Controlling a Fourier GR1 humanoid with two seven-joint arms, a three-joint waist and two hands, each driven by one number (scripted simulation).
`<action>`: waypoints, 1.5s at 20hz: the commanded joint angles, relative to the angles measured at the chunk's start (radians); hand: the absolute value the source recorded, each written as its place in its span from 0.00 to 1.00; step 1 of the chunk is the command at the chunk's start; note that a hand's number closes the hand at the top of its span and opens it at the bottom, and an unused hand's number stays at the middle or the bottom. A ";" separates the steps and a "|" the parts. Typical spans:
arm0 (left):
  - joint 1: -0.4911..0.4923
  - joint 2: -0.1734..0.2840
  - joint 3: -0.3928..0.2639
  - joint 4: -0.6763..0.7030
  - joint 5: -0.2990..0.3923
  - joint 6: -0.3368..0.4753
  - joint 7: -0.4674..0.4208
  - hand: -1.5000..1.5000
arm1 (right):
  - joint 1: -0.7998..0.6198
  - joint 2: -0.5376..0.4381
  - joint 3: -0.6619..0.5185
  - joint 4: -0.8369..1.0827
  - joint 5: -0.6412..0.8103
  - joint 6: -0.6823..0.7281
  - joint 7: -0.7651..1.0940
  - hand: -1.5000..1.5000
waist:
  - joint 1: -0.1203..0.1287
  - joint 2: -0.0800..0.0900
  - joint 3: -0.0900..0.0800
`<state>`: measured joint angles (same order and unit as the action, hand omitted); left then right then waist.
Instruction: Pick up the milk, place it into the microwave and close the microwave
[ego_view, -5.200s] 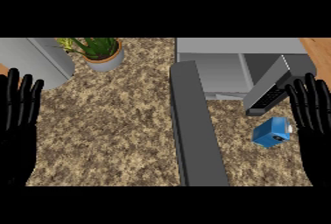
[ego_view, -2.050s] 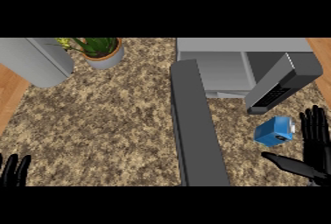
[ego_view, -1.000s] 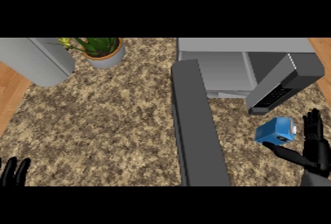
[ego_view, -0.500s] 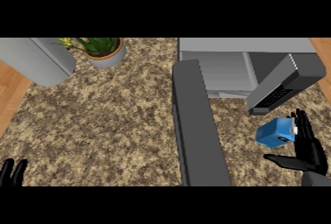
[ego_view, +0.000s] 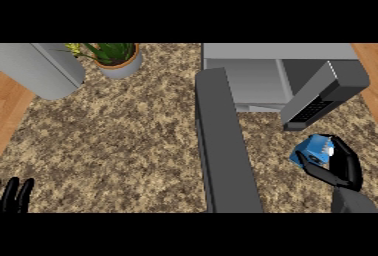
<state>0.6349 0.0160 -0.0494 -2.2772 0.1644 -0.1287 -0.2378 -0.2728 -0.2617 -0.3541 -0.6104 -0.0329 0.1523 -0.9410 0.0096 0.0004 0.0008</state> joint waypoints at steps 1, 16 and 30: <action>-0.064 -0.015 -0.011 0.007 -0.022 0.038 0.059 0.00 | 0.001 0.056 -0.003 -0.106 -0.038 -0.051 0.015 1.00 | -0.011 -0.002 -0.001; 0.063 0.002 0.026 -0.029 0.053 -0.058 -0.018 0.00 | -0.008 0.016 0.124 -0.110 -0.043 0.237 -0.043 1.00 | 0.002 -0.002 0.000; 0.064 -0.007 0.058 0.005 0.072 -0.099 -0.011 0.00 | -0.068 0.119 0.253 -0.534 0.034 -0.051 0.366 1.00 | 0.001 -0.002 -0.001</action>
<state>0.6794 0.0189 0.0233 -2.2696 0.2442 -0.2063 -0.2447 -0.2745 -0.1526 -0.1165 -1.1281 -0.0355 0.1634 -0.6434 0.0055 -0.0028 -0.0006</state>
